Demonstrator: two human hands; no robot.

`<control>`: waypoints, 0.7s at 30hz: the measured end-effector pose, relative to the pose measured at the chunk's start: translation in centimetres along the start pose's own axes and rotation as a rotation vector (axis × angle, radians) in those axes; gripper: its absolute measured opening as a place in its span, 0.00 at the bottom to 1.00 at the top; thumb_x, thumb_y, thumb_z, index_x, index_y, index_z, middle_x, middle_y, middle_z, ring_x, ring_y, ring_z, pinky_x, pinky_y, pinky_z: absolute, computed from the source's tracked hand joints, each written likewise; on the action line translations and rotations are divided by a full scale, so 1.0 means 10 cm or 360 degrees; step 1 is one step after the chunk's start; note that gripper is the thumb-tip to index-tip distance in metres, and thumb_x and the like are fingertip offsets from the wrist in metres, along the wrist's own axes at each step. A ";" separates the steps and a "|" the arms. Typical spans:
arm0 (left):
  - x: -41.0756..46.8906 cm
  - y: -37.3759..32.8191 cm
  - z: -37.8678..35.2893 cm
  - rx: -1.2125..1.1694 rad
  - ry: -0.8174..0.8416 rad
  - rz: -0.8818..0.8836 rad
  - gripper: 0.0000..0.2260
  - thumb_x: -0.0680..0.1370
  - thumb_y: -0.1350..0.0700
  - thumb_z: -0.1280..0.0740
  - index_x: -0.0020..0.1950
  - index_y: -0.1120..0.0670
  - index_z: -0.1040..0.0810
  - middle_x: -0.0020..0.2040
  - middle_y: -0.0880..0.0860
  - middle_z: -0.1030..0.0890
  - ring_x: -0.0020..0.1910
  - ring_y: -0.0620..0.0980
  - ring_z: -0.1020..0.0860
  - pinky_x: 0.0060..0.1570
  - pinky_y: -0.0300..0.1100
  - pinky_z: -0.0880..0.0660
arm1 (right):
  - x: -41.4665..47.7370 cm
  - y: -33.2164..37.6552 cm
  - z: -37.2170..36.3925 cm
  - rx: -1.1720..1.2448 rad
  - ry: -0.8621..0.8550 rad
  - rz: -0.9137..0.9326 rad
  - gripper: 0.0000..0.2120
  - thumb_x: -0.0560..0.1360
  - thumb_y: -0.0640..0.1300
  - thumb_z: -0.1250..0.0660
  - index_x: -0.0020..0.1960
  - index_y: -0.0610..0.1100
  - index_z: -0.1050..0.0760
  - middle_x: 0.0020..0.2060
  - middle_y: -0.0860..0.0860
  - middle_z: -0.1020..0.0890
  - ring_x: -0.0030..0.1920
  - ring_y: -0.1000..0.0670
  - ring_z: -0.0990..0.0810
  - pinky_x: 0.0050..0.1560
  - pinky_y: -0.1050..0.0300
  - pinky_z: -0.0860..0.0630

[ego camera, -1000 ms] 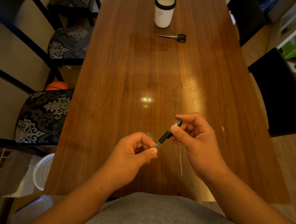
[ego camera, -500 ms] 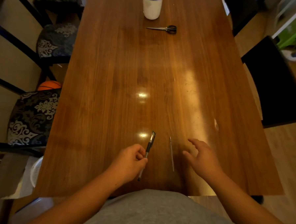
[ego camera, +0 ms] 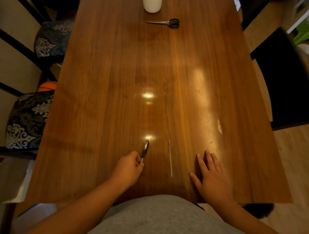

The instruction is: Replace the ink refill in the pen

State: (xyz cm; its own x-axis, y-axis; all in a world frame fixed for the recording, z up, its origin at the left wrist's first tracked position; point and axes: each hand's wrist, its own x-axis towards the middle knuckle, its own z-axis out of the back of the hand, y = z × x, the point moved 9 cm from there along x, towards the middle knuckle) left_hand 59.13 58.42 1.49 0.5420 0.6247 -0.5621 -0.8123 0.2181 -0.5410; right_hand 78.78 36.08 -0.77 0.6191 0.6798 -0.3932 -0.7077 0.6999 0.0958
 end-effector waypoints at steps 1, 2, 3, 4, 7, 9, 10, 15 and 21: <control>0.01 -0.01 -0.01 0.0020 -0.0007 0.0004 0.02 0.77 0.54 0.33 0.46 0.51 0.25 0.35 0.50 0.19 0.33 0.48 0.20 0.35 0.49 0.20 | 0.00 0.00 -0.01 0.0002 -0.0003 0.0005 0.37 0.75 0.69 0.53 0.79 0.54 0.53 0.79 0.47 0.52 0.79 0.45 0.54 0.76 0.44 0.50; 0.03 -0.02 -0.02 0.0041 -0.0021 0.0003 0.03 0.77 0.53 0.33 0.46 0.51 0.25 0.36 0.50 0.19 0.33 0.49 0.20 0.36 0.50 0.19 | 0.00 -0.01 -0.02 0.0006 -0.0002 0.0004 0.37 0.75 0.69 0.53 0.79 0.54 0.52 0.79 0.47 0.52 0.78 0.45 0.54 0.76 0.44 0.49; 0.03 -0.03 -0.03 0.0068 -0.0032 0.0002 0.04 0.77 0.53 0.33 0.45 0.51 0.25 0.36 0.50 0.19 0.33 0.49 0.20 0.35 0.51 0.19 | 0.00 -0.01 -0.03 0.0006 -0.0012 0.0003 0.37 0.75 0.69 0.53 0.79 0.53 0.51 0.79 0.46 0.51 0.78 0.45 0.53 0.76 0.44 0.49; 0.04 -0.04 -0.03 0.0103 -0.0044 -0.0005 0.04 0.77 0.52 0.34 0.45 0.51 0.25 0.36 0.51 0.19 0.33 0.49 0.20 0.35 0.51 0.19 | 0.00 -0.01 -0.03 0.0010 -0.0017 -0.0002 0.36 0.75 0.69 0.52 0.78 0.53 0.50 0.79 0.46 0.49 0.78 0.45 0.52 0.76 0.43 0.48; 0.06 -0.10 -0.05 0.0249 -0.0081 -0.0059 0.07 0.78 0.50 0.35 0.44 0.52 0.25 0.36 0.52 0.19 0.35 0.50 0.21 0.36 0.50 0.20 | 0.00 -0.03 -0.04 0.0035 -0.0040 -0.0002 0.36 0.75 0.68 0.50 0.78 0.52 0.46 0.78 0.45 0.45 0.78 0.43 0.48 0.74 0.41 0.44; 0.08 -0.12 -0.07 0.0323 -0.0093 -0.0076 0.08 0.78 0.49 0.36 0.44 0.52 0.25 0.36 0.52 0.19 0.35 0.51 0.21 0.36 0.49 0.21 | 0.00 -0.04 -0.05 0.0039 -0.0043 0.0002 0.36 0.75 0.68 0.50 0.78 0.52 0.46 0.78 0.45 0.44 0.78 0.43 0.48 0.73 0.41 0.44; 0.09 -0.13 -0.08 0.0340 -0.0095 -0.0087 0.08 0.78 0.49 0.36 0.44 0.52 0.25 0.36 0.52 0.20 0.35 0.51 0.21 0.36 0.48 0.21 | 0.00 -0.04 -0.05 0.0038 -0.0047 0.0001 0.36 0.75 0.68 0.49 0.78 0.52 0.46 0.78 0.45 0.44 0.78 0.43 0.48 0.73 0.41 0.44; 0.12 -0.12 -0.11 0.0325 -0.0096 -0.0083 0.08 0.78 0.49 0.35 0.44 0.52 0.25 0.36 0.52 0.20 0.35 0.51 0.21 0.36 0.49 0.21 | 0.00 -0.05 -0.07 0.0013 -0.0046 0.0010 0.36 0.75 0.68 0.50 0.78 0.53 0.48 0.79 0.46 0.48 0.78 0.44 0.51 0.75 0.43 0.49; 0.07 0.01 -0.10 0.0178 -0.0105 -0.0016 0.10 0.78 0.45 0.36 0.41 0.49 0.26 0.31 0.50 0.21 0.30 0.47 0.22 0.29 0.44 0.26 | 0.00 -0.04 -0.07 0.0056 -0.0021 0.0016 0.36 0.75 0.68 0.48 0.78 0.53 0.48 0.79 0.46 0.48 0.78 0.45 0.52 0.75 0.43 0.48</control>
State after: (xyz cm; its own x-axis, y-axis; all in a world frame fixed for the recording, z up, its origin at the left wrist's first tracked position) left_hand 59.67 58.07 0.44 0.5379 0.6691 -0.5129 -0.8279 0.3043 -0.4712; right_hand 78.85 35.68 -1.43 0.6168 0.6894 -0.3797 -0.7017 0.7002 0.1316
